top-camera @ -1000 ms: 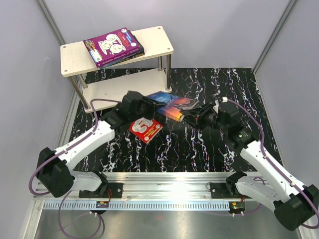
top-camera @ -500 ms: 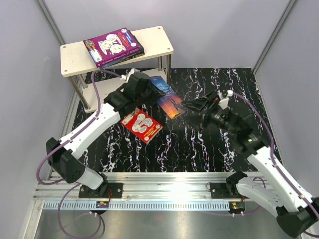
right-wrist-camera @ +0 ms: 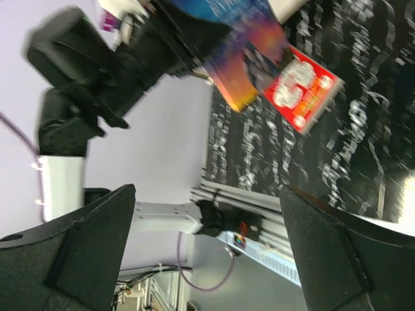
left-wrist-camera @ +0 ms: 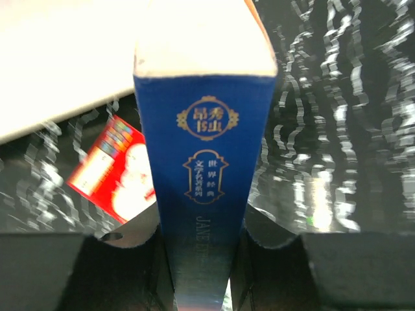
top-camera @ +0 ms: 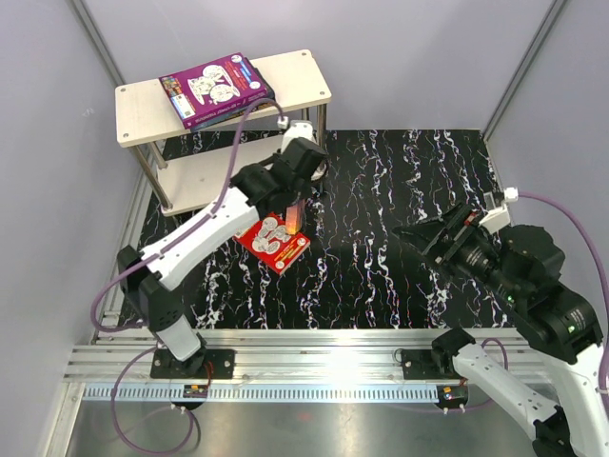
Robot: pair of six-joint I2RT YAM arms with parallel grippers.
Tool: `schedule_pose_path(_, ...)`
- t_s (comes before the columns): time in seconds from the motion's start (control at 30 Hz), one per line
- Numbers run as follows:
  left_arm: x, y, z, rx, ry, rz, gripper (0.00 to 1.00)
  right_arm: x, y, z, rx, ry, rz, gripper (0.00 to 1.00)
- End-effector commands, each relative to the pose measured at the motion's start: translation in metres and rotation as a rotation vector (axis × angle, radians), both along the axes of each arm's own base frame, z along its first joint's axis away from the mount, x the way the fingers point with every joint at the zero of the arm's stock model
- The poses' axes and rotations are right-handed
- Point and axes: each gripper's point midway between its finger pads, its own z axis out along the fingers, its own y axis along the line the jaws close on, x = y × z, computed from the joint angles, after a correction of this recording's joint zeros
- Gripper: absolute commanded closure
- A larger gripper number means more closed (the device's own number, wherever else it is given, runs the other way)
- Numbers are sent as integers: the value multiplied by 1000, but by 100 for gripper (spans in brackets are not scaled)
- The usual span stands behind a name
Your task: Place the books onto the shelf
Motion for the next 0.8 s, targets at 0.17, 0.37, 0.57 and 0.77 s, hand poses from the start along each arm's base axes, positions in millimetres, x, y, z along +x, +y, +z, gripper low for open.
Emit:
schedule_pose_path(0.17,59,7,53,171,-343,149,100,-9,-21,-60,-120,175,-83,0)
schedule_pose_path(0.37,74,22,46,113,-466,293,100,-10,-26,-81,-142,244,-111,0)
schedule_pose_path(0.57,85,24,51,-24,-604,356,100,-2,-17,-105,-136,312,-109,0)
schedule_pose_path(0.77,97,26,64,-102,-796,349,100,3,-7,-126,-142,374,-85,0)
